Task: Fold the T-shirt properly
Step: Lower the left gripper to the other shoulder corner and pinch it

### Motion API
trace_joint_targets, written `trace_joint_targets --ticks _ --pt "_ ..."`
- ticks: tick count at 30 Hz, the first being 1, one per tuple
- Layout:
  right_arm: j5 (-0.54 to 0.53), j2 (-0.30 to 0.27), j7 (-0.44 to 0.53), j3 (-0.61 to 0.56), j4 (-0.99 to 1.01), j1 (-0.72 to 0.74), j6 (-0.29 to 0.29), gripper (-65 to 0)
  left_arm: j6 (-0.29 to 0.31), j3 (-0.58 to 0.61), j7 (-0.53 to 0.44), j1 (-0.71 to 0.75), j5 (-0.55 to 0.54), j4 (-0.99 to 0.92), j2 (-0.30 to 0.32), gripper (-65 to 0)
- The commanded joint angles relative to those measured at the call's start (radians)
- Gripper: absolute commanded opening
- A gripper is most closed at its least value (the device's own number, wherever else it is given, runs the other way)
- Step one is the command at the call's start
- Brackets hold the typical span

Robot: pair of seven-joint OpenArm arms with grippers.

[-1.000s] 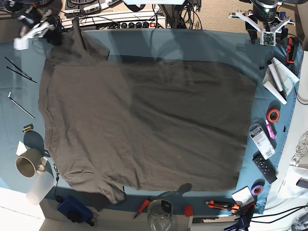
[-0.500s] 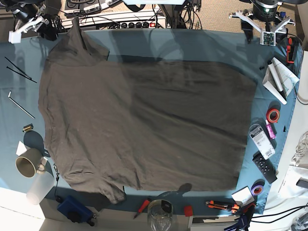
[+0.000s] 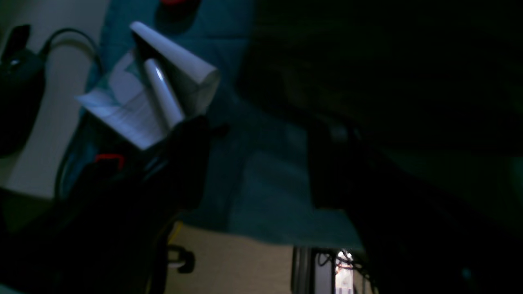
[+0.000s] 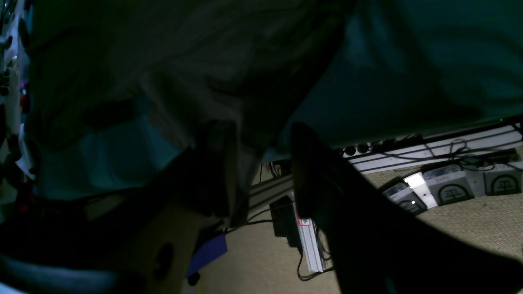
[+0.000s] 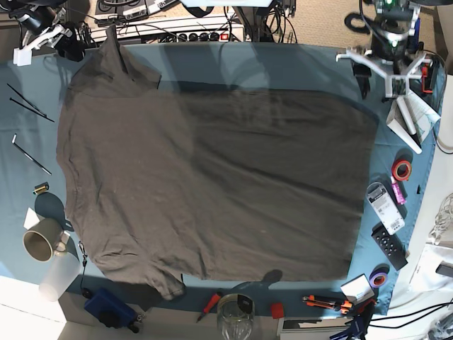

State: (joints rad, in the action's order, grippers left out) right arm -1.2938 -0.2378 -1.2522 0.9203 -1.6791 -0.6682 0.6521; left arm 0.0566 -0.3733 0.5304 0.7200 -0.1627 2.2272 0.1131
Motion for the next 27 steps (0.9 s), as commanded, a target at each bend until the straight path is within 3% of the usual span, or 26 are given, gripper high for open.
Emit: trace_joint_targets --ticks 1,4,13,27 --pt "-0.018 -0.017 0.022 0.011 -0.014 -0.011 0.005 -42.5 -0.005 -0.002 -0.021 -0.007 -0.010 0.001 0.003 -29.4" --pt "-0.018 -0.017 0.022 0.011 -0.014 -0.011 0.006 -42.5 0.009 -0.002 -0.020 -0.042 -0.089 -0.055 0.003 -29.4" --pt "-0.014 -0.017 0.025 0.011 -0.014 -0.011 0.006 -42.5 0.023 -0.002 0.031 -0.135 -0.169 -0.164 -0.003 -31.8" --pt "0.012 -0.016 0.054 0.011 -0.014 -0.011 0.006 -42.5 0.003 -0.002 0.031 -0.206 -0.216 -0.232 -0.041 -33.3"
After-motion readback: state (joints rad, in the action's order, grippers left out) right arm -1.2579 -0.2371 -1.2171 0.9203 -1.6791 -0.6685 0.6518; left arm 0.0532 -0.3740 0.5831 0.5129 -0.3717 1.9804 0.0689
